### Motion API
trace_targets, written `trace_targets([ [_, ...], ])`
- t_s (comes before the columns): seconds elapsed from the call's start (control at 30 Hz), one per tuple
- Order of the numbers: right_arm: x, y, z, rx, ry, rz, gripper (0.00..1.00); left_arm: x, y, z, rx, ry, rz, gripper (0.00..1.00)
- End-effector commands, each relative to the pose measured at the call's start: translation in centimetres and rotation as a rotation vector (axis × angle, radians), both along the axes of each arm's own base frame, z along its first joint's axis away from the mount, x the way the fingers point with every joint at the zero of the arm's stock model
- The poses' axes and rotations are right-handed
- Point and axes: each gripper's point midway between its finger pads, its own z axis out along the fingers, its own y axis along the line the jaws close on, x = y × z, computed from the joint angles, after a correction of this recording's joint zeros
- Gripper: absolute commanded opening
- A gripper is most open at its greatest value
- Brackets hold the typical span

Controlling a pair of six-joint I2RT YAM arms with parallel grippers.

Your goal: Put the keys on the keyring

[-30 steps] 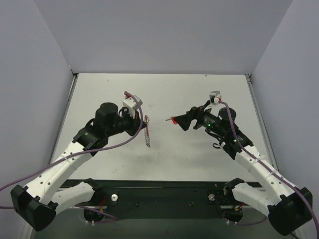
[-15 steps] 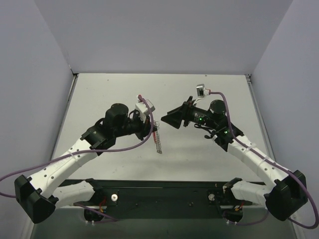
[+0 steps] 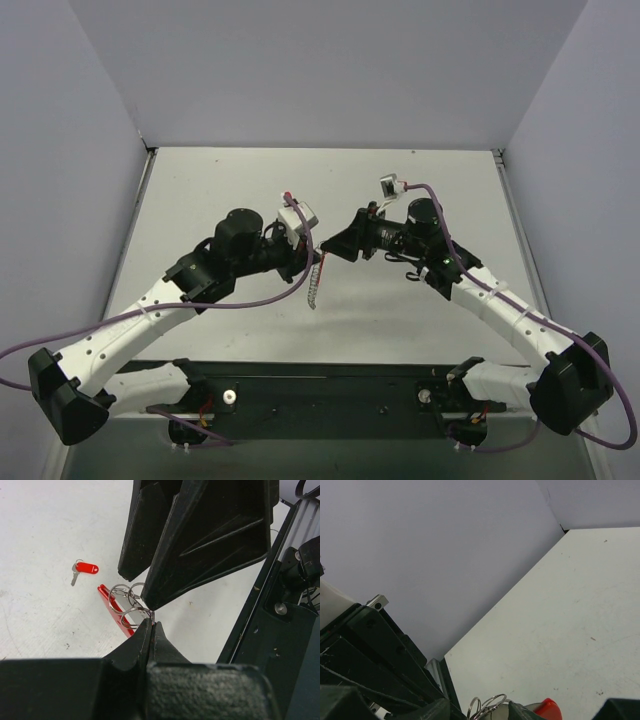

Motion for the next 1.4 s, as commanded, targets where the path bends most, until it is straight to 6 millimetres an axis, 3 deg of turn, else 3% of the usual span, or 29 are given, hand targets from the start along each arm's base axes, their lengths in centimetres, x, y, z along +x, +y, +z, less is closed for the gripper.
trace_targets([
  [0.0,0.4,0.3,1.7,0.016,-0.053,0.006,0.46,0.5,-0.5,3.7,-0.067,-0.089,0.005,0.00],
  [0.2,0.2,0.3,1.5,0.011,-0.050,0.019,0.31,0.6,-0.2,4.0,-0.074,-0.101,0.018,0.00],
  [0.3,0.0,0.4,1.6,0.015,-0.046,0.037,0.12,0.6,-0.1,4.1,-0.078,-0.105,0.028,0.00],
  [0.5,-0.1,0.5,1.4,0.016,-0.042,0.055,0.00,0.4,0.1,4.3,-0.088,-0.113,0.029,0.00],
  [0.8,-0.1,0.3,0.8,0.009,-0.052,0.052,0.00,-0.6,0.3,5.1,-0.171,-0.146,0.009,0.00],
  [1.03,-0.8,-0.5,1.9,0.032,-0.093,0.046,0.00,-1.5,0.0,5.5,-0.210,-0.153,-0.038,0.00],
  [1.17,-2.0,-1.6,3.3,0.049,-0.175,0.055,0.09,-2.0,-0.1,6.1,-0.241,-0.167,-0.063,0.00],
  [1.37,-4.2,-3.7,5.5,0.059,-0.334,0.057,0.60,-3.2,-0.4,7.1,-0.261,-0.195,-0.135,0.00],
])
